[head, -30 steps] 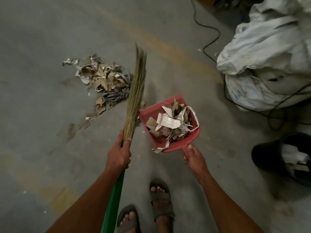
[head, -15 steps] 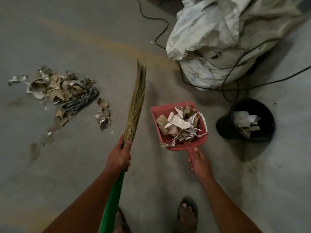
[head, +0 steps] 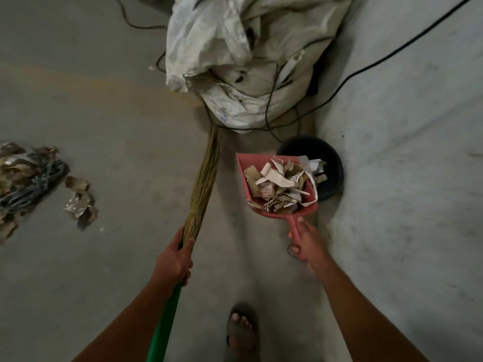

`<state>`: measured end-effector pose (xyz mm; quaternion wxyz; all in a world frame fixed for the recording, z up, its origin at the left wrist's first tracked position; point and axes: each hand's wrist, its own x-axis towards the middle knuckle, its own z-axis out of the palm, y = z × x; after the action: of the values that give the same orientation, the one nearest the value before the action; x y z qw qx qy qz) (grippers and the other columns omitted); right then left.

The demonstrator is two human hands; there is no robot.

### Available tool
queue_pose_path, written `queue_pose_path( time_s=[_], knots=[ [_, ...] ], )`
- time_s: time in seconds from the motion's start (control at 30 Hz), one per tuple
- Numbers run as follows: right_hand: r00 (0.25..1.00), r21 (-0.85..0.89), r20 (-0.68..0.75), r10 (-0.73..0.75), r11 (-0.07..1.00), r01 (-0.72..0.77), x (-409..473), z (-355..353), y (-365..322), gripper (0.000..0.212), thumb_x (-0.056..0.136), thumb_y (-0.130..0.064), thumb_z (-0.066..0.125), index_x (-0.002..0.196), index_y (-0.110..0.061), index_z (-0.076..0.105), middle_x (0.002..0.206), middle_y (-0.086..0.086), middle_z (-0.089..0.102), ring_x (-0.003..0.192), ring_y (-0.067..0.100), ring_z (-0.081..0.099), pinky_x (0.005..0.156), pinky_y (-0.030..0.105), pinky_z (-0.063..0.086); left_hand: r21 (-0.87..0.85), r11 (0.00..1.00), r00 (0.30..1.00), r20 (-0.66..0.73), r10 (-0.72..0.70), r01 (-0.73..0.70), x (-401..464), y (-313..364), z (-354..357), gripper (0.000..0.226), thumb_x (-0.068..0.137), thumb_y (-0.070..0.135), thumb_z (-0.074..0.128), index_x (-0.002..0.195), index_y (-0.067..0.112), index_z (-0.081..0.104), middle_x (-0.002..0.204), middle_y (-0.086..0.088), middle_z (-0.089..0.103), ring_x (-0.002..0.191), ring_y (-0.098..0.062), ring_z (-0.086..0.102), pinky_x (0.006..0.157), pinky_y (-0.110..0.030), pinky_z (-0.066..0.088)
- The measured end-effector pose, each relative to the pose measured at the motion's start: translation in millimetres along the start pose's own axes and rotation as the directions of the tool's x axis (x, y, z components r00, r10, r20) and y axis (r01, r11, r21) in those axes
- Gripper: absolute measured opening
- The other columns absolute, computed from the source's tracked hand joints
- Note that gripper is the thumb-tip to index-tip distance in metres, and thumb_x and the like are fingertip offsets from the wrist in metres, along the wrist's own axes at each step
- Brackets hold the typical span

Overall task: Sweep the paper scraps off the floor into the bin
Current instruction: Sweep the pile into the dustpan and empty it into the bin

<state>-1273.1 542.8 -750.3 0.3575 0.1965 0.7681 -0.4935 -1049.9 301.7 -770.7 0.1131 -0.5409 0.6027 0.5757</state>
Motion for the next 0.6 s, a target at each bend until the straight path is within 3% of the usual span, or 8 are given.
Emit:
queue_pose_path(
  time_s=[0.1,0.27,0.47,0.6],
  knots=[
    [1.000,0.089,0.001,0.028,0.996,-0.028,12.7,-29.3,-18.0,0.030,0.113,-0.036,0.046,0.110,-0.012,0.064,0.078,0.006,0.056,0.050,0.012,0.039,0.037,0.019,0.030,0.036,0.999,1.000,0.008,0.013,-0.013,1.7,16.6,22.0,0.058,0.109,0.040,0.052,0.163,0.044,0.030,0.080,-0.016,0.063,0.053,-0.022,0.054,0.043,-0.030,0.049],
    [0.996,0.147,0.020,0.092,0.985,-0.094,38.7,-67.2,-38.8,0.036,0.113,-0.034,0.044,0.129,-0.006,0.061,0.076,0.002,0.058,0.039,0.006,0.037,0.036,0.017,0.026,0.133,0.990,0.999,0.015,0.038,-0.039,3.9,41.9,41.9,0.059,0.109,0.045,0.051,0.163,0.045,0.028,0.086,-0.018,0.067,0.056,-0.022,0.058,0.043,-0.029,0.050],
    [0.984,0.166,0.080,0.160,0.971,-0.171,61.1,-96.0,-77.5,0.039,0.113,-0.029,0.045,0.137,0.000,0.058,0.074,0.005,0.060,0.038,0.006,0.037,0.033,0.017,0.028,0.159,0.987,1.000,0.000,0.019,-0.018,9.5,57.6,54.8,0.059,0.109,0.043,0.053,0.163,0.045,0.029,0.081,-0.016,0.066,0.056,-0.023,0.057,0.043,-0.029,0.049],
    [0.968,0.161,0.143,0.207,0.960,-0.229,63.6,-112.1,-105.5,0.034,0.113,-0.026,0.044,0.130,0.001,0.057,0.074,0.008,0.059,0.035,0.005,0.036,0.031,0.016,0.026,0.165,0.986,1.000,-0.003,0.015,-0.015,9.3,61.5,59.6,0.059,0.109,0.042,0.053,0.162,0.045,0.030,0.081,-0.016,0.066,0.057,-0.024,0.057,0.043,-0.030,0.049]
  ],
)
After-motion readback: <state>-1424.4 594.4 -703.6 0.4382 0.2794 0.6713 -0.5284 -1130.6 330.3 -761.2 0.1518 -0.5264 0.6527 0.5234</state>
